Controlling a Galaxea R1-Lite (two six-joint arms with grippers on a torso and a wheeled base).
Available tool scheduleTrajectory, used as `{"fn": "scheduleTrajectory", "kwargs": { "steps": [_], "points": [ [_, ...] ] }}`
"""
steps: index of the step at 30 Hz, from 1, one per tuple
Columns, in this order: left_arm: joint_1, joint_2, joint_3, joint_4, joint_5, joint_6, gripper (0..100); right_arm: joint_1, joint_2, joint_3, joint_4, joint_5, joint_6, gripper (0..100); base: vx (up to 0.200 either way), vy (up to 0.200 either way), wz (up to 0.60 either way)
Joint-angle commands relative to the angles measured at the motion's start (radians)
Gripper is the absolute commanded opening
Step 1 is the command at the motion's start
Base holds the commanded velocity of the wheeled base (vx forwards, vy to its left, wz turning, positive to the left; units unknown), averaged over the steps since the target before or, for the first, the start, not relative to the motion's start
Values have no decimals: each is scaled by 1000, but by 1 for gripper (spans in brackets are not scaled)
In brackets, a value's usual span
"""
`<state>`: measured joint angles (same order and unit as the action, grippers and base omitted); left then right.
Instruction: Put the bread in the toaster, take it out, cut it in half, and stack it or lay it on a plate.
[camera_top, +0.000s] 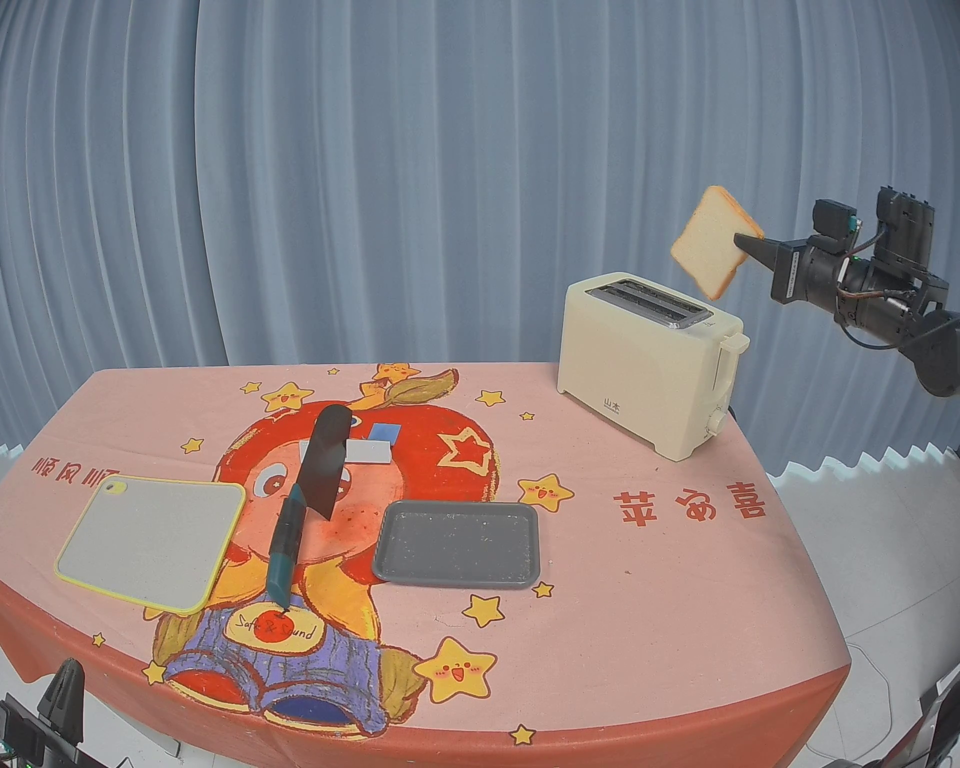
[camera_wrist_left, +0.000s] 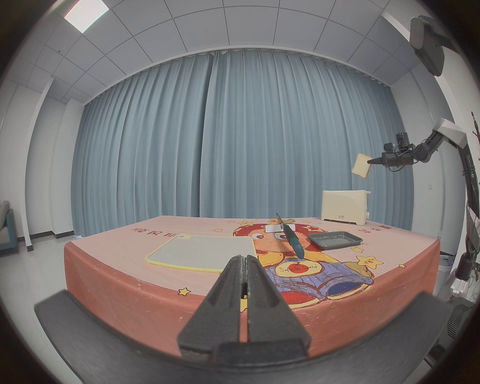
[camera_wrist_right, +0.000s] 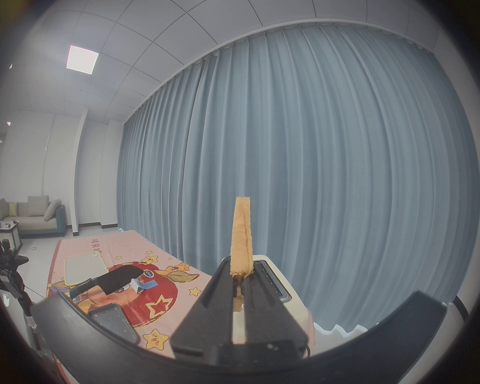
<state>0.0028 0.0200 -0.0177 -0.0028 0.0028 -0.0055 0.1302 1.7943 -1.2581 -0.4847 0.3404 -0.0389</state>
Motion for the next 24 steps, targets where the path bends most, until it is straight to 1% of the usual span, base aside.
{"fn": "scheduleTrajectory", "kwargs": {
  "steps": [1,6,12,16,24],
  "points": [
    [0,1,18,0,0,-1,0,14,117,-87,0,0,-1,0,0,0,0],
    [0,1,18,0,0,-1,0,19,195,-170,1,0,-1,0,0,0,0],
    [0,1,18,0,0,-1,0,16,257,-236,34,0,-1,0,0,0,0],
    [0,1,18,0,0,-1,0,14,283,-250,34,19,-4,0,0,0,0],
    [0,1,18,0,0,-1,0,11,293,-256,34,22,-6,0,0,0,0]
  ]
}}
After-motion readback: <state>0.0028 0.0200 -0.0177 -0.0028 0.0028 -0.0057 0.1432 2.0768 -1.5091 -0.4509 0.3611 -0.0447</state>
